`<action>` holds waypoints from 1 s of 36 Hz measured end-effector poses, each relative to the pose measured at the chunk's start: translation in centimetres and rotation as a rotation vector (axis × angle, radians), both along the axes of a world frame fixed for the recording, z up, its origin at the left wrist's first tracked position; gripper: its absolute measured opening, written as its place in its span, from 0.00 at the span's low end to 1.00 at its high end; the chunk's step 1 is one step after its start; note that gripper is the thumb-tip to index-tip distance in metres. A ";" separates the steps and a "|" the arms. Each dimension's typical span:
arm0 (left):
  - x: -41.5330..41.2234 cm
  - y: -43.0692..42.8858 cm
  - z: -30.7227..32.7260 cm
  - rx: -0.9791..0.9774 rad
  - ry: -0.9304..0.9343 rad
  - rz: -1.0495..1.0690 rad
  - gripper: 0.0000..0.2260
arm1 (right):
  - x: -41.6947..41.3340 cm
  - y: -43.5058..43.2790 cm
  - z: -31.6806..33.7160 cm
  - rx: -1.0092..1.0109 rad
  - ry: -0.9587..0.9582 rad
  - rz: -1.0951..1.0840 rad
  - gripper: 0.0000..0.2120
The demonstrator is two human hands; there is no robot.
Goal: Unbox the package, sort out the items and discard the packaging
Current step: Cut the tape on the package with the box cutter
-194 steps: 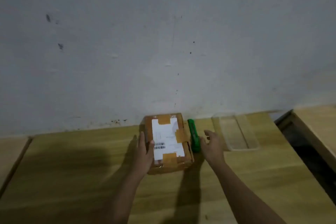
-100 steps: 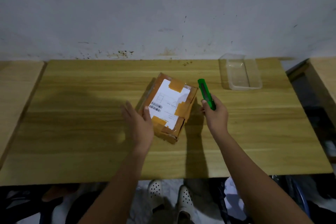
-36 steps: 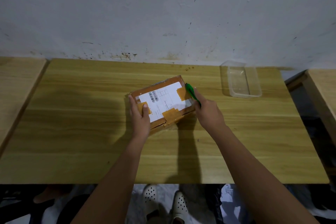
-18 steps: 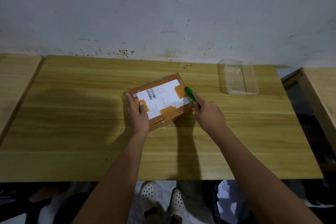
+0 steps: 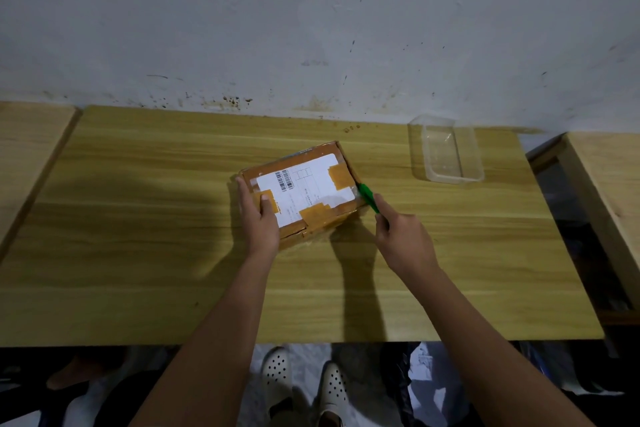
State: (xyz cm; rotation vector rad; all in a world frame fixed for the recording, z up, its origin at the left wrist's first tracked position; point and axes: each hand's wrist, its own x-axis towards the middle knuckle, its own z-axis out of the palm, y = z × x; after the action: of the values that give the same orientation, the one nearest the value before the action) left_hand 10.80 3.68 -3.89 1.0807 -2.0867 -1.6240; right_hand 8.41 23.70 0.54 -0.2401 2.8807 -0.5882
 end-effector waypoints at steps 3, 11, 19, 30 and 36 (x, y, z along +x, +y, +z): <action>0.1 1.0 0.7 -0.014 -0.017 0.086 0.25 | 0.7 0.9 -0.1 -0.166 0.040 -0.074 0.21; 2.6 1.6 1.4 -0.127 -0.105 -0.055 0.35 | -0.3 0.8 -1.2 -0.596 -0.012 -0.327 0.19; 2.0 -2.9 0.2 -0.278 -0.180 -0.349 0.43 | 0.2 0.0 -2.2 -0.701 -0.070 -0.419 0.19; 6.5 3.8 0.9 -0.282 -0.125 -0.361 0.40 | -0.3 0.6 -2.0 -0.684 -0.096 -0.390 0.19; 6.1 2.0 1.4 -0.142 -0.206 -0.660 0.60 | 0.6 1.0 -1.6 -0.638 -0.118 -0.314 0.19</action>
State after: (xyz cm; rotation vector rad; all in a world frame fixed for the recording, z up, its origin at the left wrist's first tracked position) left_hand 16.90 5.67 -2.53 0.5511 -2.8568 -1.6265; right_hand 8.98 24.70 -1.04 0.1633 2.5408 -1.5126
